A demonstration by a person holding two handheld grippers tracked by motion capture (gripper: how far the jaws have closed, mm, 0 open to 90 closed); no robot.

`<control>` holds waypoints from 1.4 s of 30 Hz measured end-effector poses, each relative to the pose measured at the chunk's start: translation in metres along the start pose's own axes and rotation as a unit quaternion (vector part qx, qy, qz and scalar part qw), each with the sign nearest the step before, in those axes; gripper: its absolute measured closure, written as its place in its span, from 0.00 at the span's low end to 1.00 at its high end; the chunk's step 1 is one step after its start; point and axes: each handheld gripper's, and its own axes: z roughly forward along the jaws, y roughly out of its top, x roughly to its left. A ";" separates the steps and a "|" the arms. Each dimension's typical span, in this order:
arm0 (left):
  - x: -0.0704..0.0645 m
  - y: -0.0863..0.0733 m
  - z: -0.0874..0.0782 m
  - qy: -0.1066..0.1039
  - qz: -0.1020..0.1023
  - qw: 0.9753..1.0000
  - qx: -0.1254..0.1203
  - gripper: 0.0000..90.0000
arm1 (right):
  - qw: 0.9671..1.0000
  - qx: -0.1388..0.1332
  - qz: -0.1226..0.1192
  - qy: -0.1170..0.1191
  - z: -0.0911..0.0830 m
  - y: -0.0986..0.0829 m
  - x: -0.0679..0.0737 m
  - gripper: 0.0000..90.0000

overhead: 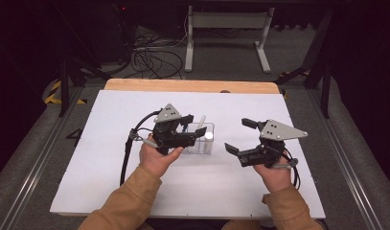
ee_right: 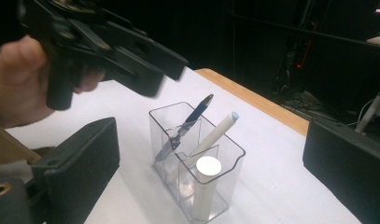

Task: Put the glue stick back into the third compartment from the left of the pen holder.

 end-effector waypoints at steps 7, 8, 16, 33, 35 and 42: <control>0.007 -0.013 -0.032 -0.007 0.003 1.000 -0.027 0.32 | 1.000 0.011 -0.004 -0.003 -0.004 -0.004 0.002 0.04; 0.008 -0.015 -0.036 -0.006 0.005 1.000 -0.030 0.31 | 1.000 0.013 -0.004 -0.003 -0.004 -0.005 0.003 0.04; 0.011 -0.032 -0.063 0.013 0.014 0.999 -0.043 0.28 | 1.000 0.017 -0.004 -0.005 -0.008 -0.011 0.005 0.04; 0.020 -0.067 -0.092 0.037 0.053 0.998 -0.011 0.20 | 1.000 0.031 -0.001 -0.006 -0.017 -0.031 0.007 0.03; 0.022 -0.070 -0.093 0.039 0.055 0.998 -0.005 0.18 | 0.999 0.033 -0.001 -0.006 -0.016 -0.032 0.007 0.03; 0.027 -0.083 -0.101 0.049 0.061 0.997 -0.009 0.14 | 0.999 0.033 0.001 -0.006 -0.017 -0.035 0.005 0.02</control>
